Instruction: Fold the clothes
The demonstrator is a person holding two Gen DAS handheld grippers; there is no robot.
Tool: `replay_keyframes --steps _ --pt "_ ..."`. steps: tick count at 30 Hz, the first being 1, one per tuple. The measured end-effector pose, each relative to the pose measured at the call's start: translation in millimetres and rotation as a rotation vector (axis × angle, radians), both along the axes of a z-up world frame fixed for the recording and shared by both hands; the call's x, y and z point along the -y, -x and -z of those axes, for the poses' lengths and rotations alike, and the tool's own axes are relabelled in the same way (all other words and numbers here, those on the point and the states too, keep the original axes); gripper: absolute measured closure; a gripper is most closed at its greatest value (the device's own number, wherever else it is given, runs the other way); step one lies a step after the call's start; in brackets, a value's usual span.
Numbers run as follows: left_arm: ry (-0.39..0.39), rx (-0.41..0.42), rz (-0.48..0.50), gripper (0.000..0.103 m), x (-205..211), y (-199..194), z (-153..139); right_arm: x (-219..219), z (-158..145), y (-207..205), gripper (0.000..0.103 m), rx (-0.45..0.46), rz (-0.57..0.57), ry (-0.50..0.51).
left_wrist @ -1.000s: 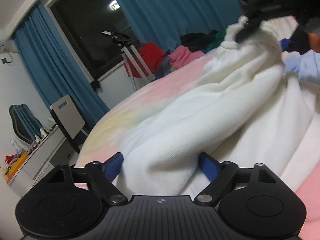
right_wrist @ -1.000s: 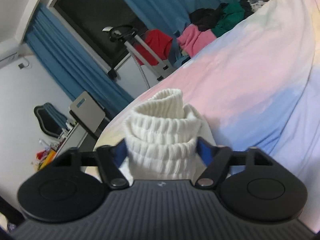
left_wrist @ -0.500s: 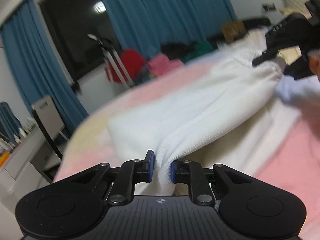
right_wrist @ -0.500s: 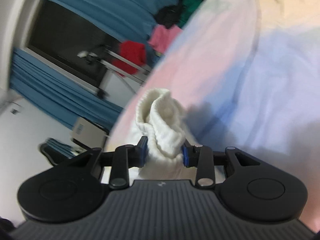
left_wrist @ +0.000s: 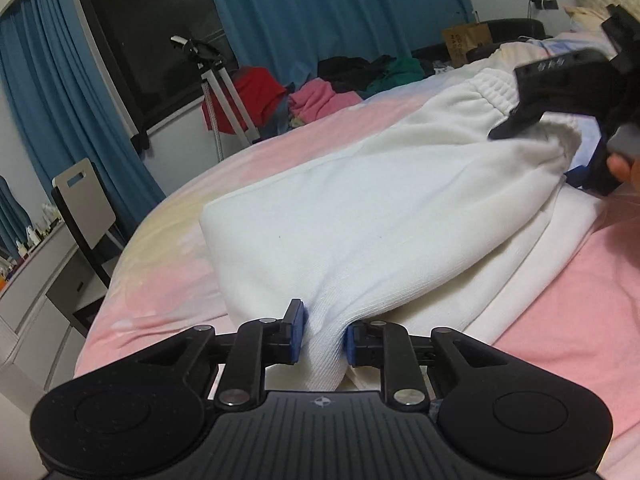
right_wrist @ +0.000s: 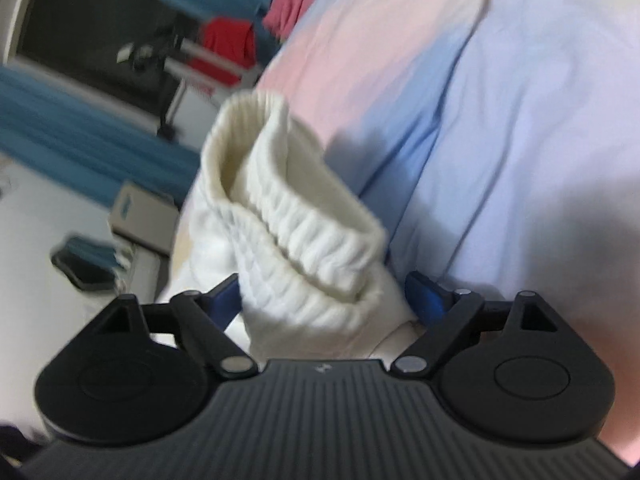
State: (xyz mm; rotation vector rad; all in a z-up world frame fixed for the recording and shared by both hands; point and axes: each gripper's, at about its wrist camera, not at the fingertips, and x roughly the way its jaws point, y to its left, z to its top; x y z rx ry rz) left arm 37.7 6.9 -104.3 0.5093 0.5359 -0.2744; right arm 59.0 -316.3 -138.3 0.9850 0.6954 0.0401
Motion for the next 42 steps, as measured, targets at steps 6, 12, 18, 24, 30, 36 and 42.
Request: replay_keyframes --steps 6,12,18,24,30,36,42 --pt "0.067 -0.029 -0.027 0.078 -12.2 -5.0 -4.9 -15.2 -10.3 -9.0 0.027 0.039 -0.061 0.077" --pt "0.265 -0.141 -0.018 0.063 -40.9 -8.8 -30.1 -30.1 -43.4 1.5 0.062 0.155 -0.071 0.215" --pt "0.654 -0.234 -0.026 0.022 -106.1 -12.7 -64.9 -39.6 -68.1 5.2 0.064 0.275 -0.072 0.260" --pt "0.861 -0.354 -0.269 0.019 -143.0 -45.8 -34.2 -38.8 -60.4 -3.4 0.064 0.234 -0.044 0.252" --pt "1.067 -0.520 -0.411 0.018 -169.2 -67.6 5.8 -38.8 -54.9 -3.2 0.064 0.214 -0.026 0.241" --pt "1.055 -0.513 -0.400 0.042 -179.7 -65.4 4.2 -42.9 -60.1 2.0 0.065 0.219 -0.015 0.251" --pt "1.055 -0.442 -0.306 0.073 -180.0 -50.2 -32.9 -44.7 -88.8 11.0 0.068 0.246 -0.014 0.274"
